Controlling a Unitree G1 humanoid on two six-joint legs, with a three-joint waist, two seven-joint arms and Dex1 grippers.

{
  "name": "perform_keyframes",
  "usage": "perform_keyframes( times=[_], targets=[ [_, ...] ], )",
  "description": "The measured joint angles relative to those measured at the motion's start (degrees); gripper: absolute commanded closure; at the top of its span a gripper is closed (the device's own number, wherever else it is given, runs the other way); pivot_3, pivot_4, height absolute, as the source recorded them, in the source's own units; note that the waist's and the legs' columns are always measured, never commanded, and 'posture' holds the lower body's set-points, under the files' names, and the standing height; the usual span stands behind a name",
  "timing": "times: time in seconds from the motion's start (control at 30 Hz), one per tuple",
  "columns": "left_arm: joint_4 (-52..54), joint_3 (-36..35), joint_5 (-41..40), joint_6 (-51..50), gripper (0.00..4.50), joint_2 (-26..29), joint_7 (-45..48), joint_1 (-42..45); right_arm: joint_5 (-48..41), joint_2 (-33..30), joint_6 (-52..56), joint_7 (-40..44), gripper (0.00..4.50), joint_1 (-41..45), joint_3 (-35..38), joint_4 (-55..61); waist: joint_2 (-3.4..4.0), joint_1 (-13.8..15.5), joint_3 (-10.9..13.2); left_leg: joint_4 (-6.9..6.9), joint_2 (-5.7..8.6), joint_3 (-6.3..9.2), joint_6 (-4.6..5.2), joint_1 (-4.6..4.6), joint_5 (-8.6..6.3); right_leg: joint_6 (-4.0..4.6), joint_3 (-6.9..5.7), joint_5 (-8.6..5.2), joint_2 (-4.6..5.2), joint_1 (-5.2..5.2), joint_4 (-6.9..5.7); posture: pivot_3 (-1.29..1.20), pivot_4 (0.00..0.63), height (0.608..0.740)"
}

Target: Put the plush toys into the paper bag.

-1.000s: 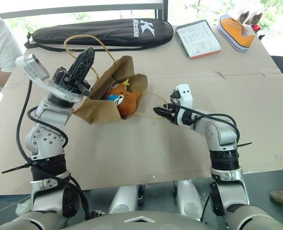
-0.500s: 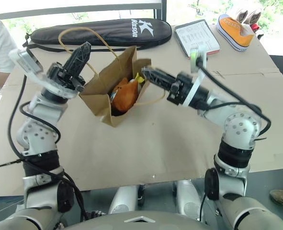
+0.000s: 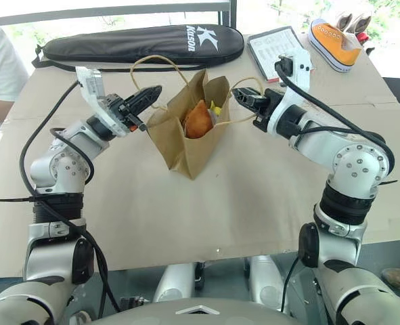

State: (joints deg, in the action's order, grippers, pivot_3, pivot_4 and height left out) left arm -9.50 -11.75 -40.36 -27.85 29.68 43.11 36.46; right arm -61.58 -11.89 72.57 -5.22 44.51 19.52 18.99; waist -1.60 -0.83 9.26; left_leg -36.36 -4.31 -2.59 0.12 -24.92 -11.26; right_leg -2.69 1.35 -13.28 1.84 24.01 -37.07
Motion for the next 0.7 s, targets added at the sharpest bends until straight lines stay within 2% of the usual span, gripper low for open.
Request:
perform_keyframes(
  times=[0.13, 0.37, 0.43, 0.57, 0.67, 0.7],
  targets=[
    [-2.7, -1.2, 0.3, 0.4, 4.5, 0.0, 1.1, 3.5, -6.9, 0.4, -1.8, -3.0, 4.35, 5.2, 3.3, -0.9, -0.01, -0.1, 0.0, 0.03, -0.01, 0.02, 0.0, 0.01, 0.0, -0.01, -0.01, 0.0, -0.02, -0.01, 0.01, 0.0, 0.15, 0.74],
    [-7.0, -2.8, 2.1, 1.0, 4.5, 1.3, 1.2, 4.5, -15.7, -5.3, -3.0, -4.2, 4.35, 4.2, 4.1, -3.1, -0.02, -0.1, 0.0, 0.06, -0.01, 0.0, 0.01, -0.03, -0.01, -0.01, -0.01, 0.0, 0.0, 0.0, 0.07, 0.0, 0.15, 0.74],
    [-6.5, -3.5, 2.0, 1.0, 4.5, 1.0, 1.2, 4.4, -16.1, -6.8, -3.1, -4.2, 4.35, 3.6, 2.8, -3.1, -0.02, -0.1, 0.0, 0.05, -0.01, 0.0, 0.01, -0.03, -0.01, -0.01, 0.0, 0.0, 0.01, 0.0, 0.07, 0.0, 0.15, 0.74],
    [-5.1, -3.2, 2.2, 0.9, 4.5, -0.4, 0.9, 4.3, -10.6, -8.8, -3.4, -2.6, 4.35, -1.5, -4.1, -2.8, -0.03, 0.0, 0.0, 0.05, -0.01, -0.01, 0.01, -0.03, 0.0, -0.01, 0.01, 0.0, 0.01, -0.01, 0.07, 0.0, 0.15, 0.74],
    [-4.2, -2.0, 3.6, 1.5, 4.5, 0.1, 2.2, 3.6, -6.8, -10.9, -5.0, 1.2, 3.54, -3.1, -7.7, -2.5, -0.03, -0.1, 0.0, 0.05, 0.0, -0.03, 0.01, -0.03, -0.01, -0.01, 0.03, 0.0, 0.0, 0.01, 0.09, 0.0, 0.15, 0.74],
    [-3.3, -1.8, 3.5, 1.6, 4.5, 0.2, 3.2, 2.8, -5.7, -11.7, -5.7, 2.7, 3.09, -3.4, -8.1, -2.0, -0.02, -0.1, 0.0, 0.06, 0.0, -0.04, 0.01, -0.03, -0.01, -0.01, 0.04, 0.0, 0.0, 0.01, 0.1, 0.0, 0.15, 0.74]
  ],
)
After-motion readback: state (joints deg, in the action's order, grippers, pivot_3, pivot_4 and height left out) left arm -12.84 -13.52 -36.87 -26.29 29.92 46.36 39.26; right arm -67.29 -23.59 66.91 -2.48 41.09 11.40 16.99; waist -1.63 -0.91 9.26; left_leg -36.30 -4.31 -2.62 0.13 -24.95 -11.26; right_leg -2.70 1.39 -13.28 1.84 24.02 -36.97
